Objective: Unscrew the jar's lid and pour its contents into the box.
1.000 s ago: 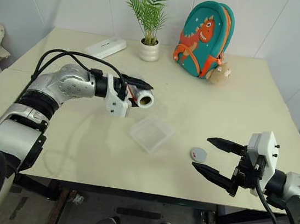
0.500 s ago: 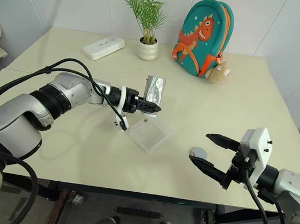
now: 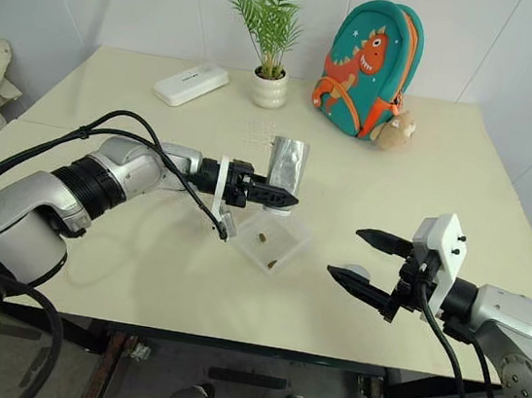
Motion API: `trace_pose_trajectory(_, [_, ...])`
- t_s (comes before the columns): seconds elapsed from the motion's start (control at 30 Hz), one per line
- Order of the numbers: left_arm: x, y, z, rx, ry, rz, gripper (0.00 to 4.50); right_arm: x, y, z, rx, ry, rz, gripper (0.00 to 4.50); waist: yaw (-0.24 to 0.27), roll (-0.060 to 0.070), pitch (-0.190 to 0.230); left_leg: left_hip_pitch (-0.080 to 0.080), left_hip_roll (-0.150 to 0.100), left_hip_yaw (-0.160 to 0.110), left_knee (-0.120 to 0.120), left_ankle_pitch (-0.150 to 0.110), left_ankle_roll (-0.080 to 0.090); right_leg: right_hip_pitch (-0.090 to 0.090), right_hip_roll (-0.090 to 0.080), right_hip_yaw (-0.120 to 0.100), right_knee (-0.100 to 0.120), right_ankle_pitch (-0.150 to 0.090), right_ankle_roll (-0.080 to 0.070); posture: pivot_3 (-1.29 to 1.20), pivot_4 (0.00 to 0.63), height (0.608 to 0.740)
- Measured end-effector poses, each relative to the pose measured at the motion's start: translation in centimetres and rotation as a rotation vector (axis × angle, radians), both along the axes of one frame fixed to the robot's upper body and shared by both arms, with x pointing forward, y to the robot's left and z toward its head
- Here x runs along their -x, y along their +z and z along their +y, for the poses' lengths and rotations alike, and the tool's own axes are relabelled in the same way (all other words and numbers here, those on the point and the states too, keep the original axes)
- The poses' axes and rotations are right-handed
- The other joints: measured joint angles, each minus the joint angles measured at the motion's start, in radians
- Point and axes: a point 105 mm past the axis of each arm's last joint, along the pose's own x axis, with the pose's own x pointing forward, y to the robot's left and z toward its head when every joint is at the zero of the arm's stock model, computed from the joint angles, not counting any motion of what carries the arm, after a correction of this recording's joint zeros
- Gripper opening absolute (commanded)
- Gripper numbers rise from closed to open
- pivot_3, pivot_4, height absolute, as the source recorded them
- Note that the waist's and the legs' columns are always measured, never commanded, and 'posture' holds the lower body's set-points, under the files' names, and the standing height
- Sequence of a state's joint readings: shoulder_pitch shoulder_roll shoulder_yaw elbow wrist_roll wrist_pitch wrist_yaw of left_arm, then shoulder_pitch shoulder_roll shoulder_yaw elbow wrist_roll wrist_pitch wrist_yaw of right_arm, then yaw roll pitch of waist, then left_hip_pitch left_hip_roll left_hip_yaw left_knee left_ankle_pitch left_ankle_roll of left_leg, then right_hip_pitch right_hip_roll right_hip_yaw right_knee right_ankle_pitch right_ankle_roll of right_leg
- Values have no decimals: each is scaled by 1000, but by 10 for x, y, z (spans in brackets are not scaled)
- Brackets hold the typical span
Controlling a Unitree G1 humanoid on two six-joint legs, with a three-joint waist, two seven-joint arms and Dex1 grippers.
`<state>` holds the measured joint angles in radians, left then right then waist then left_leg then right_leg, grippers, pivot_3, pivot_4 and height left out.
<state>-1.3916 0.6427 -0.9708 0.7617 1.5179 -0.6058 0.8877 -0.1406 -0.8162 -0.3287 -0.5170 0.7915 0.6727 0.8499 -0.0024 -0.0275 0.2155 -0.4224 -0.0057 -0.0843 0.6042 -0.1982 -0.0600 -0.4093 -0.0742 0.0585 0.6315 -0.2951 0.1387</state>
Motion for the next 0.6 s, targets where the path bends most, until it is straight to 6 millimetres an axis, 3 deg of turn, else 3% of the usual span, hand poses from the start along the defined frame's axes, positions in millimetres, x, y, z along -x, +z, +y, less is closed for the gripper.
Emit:
trace_pose_trajectory(0.17, [-20,37,25,397,216,449,2558,0,0,0,-1,-4,-1,4450,1,0,0,0,0,2,2,0,1,1,-1,0,0,1,-1,0,150,740])
trace_pose_trajectory(0.23, [-24,41,33,570,246,660,2558,0,0,0,-1,-4,-1,4450,1,1,-1,1,0,3,4,-1,1,1,-1,1,1,1,-1,0,150,740])
trace_pose_trajectory(0.43, [-50,14,69,1081,313,1306,2558,-1,1,-1,-4,-2,-3,4450,-3,1,-1,1,1,4,9,-1,3,1,-1,1,7,2,-2,0,150,740])
trace_pose_trajectory(0.6, [-59,3,110,1467,169,1716,2558,-4,7,0,-2,11,-19,4450,-9,1,-1,3,1,4,10,1,3,1,-1,2,11,3,-2,0,150,740])
